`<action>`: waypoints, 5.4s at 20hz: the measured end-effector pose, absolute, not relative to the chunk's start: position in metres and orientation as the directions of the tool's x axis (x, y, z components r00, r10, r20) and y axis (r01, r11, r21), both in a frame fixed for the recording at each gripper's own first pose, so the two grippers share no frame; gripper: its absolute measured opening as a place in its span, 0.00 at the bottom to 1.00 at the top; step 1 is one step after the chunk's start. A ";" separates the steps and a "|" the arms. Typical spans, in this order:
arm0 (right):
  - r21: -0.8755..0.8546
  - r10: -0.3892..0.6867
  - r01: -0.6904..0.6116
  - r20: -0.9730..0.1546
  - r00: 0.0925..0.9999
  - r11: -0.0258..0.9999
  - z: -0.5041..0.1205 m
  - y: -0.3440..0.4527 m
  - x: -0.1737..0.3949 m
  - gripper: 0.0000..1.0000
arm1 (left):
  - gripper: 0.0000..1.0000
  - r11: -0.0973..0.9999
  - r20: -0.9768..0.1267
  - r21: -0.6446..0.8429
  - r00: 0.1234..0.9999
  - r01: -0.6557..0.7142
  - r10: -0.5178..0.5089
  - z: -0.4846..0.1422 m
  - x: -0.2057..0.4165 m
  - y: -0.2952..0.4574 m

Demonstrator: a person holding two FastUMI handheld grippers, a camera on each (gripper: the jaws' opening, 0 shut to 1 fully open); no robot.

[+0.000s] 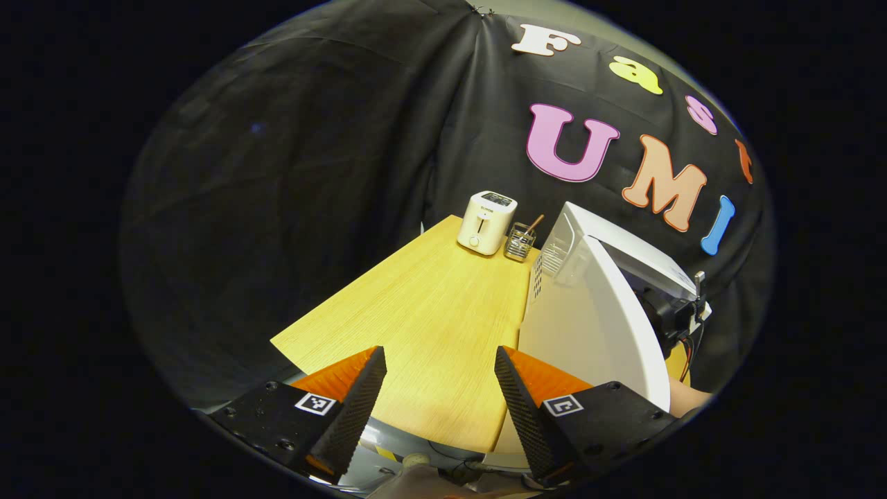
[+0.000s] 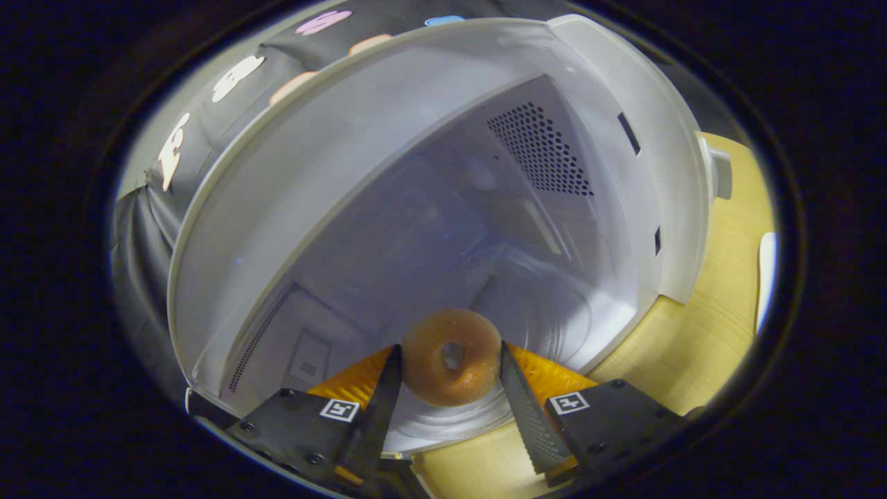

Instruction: Open the microwave oven with the left hand, put the food in, and close the microwave oven.

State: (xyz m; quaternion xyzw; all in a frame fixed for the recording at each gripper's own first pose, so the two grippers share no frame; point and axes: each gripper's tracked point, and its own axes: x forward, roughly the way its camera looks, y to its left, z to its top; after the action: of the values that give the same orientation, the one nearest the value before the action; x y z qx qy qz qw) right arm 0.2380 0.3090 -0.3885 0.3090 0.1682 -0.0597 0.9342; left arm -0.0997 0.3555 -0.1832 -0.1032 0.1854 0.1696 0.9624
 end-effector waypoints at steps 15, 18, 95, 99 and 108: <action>0.327 0.004 0.090 -0.278 0.961 0.941 -0.315 0.277 0.140 0.99 | 0.71 0.950 -0.399 -0.150 0.896 -0.273 0.194 -0.186 -0.089 0.330; 0.255 0.002 0.064 -0.249 0.969 0.965 -0.293 0.269 0.120 0.99 | 0.50 0.965 -0.396 -0.145 0.907 -0.217 0.145 -0.185 -0.090 0.315; 0.107 -0.085 0.118 -0.273 0.958 0.987 -0.214 -0.025 0.030 1.00 | 0.00 0.973 -0.302 0.005 0.928 0.231 -0.219 -0.197 0.088 -0.029; 0.120 -0.096 0.130 -0.254 0.962 0.984 -0.212 -0.023 0.038 1.00 | 0.00 0.975 -0.304 0.005 0.929 0.222 -0.210 -0.197 0.100 -0.032; 0.132 -0.129 0.169 -0.269 0.955 0.977 -0.219 -0.034 0.044 1.00 | 0.00 0.981 -0.302 -0.045 0.934 0.189 -0.194 -0.196 0.120 -0.037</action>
State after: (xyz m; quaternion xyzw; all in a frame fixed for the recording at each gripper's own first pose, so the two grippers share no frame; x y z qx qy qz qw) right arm 0.0438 -0.0338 -0.2185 0.0767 0.1303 -0.0758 0.9856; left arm 0.1203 -0.0365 -0.1959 -0.0074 0.1541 -0.0973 0.9832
